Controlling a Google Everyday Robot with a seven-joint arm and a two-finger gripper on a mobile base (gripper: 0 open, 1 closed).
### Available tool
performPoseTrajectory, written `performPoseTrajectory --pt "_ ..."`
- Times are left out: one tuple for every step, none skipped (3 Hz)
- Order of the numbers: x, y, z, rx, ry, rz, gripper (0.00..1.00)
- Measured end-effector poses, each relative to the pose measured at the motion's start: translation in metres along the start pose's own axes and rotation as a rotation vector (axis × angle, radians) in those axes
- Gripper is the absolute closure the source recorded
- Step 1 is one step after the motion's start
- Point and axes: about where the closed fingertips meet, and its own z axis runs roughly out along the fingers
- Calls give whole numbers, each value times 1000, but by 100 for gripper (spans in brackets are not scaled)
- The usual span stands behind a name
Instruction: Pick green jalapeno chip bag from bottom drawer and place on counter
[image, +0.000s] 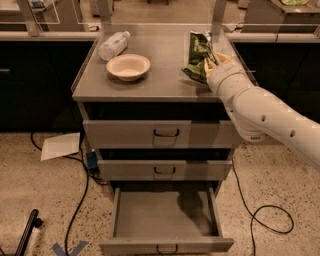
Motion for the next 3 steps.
performPoseTrajectory --pt "0 0 0 0 0 0 11" --pt "0 0 0 0 0 0 0" --pt "0 0 0 0 0 0 0"
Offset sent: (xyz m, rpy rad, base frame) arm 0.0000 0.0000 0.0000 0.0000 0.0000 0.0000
